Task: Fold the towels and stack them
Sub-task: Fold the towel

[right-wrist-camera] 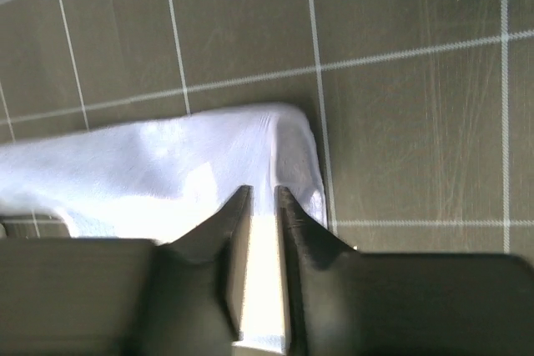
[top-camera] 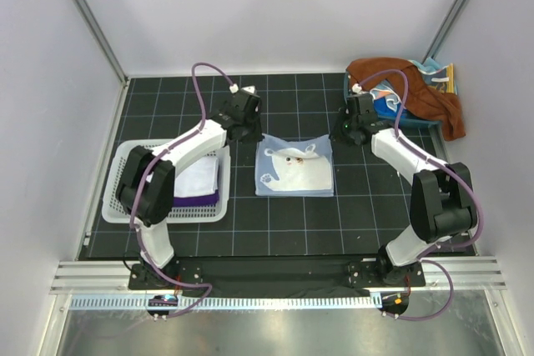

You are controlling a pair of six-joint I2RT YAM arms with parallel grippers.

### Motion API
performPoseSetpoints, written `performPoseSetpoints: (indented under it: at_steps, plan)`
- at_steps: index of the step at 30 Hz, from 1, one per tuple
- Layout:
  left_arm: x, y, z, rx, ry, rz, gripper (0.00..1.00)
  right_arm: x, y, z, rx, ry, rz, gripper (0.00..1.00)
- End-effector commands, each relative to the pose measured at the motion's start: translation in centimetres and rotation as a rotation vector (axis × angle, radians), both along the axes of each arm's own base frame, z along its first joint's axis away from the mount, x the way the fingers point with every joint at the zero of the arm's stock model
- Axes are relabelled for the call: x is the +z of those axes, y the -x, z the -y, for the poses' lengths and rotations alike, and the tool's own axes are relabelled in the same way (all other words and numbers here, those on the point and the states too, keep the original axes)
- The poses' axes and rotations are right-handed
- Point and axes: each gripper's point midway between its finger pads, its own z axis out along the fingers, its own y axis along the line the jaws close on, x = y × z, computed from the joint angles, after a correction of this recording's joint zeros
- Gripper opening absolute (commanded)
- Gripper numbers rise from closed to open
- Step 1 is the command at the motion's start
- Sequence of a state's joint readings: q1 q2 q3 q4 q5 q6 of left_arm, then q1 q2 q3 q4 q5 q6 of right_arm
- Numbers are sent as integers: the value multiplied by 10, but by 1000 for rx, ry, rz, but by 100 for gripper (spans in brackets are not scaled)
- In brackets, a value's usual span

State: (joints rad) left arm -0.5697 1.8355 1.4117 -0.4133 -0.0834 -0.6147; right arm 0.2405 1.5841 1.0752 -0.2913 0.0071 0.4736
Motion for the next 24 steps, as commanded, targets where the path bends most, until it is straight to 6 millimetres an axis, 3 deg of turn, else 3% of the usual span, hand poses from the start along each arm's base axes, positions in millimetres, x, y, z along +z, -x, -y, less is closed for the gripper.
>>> performPoseSetpoints:
  at_steps: [1, 2, 4, 7, 11, 14, 19, 24]
  plan:
    - [4, -12, 2, 5, 12, 36, 21, 11, -20, -5, 15, -34, 83, 30]
    - [5, -14, 2, 6, 12, 42, 32, 11, -21, -5, 14, -35, 86, 33]
    - [5, -18, 2, 8, 6, 55, 38, 11, -23, -5, 14, -36, 92, 40]
    - [10, -22, 1, 11, -1, 73, 45, 10, -20, -2, 3, -28, 81, 40]
    - [16, -17, 6, 7, 37, 63, 40, 13, -12, -3, -4, -50, 74, 37]
    - [10, -9, 8, 9, 65, 28, 34, 3, 2, -7, 3, -69, 9, 33]
    - [-12, 16, 12, 2, 33, -22, 33, -14, 34, -7, -15, -51, -34, 32]
    - [-31, 47, 15, -4, 27, -64, 33, -18, 58, -9, -9, -72, -44, 32]
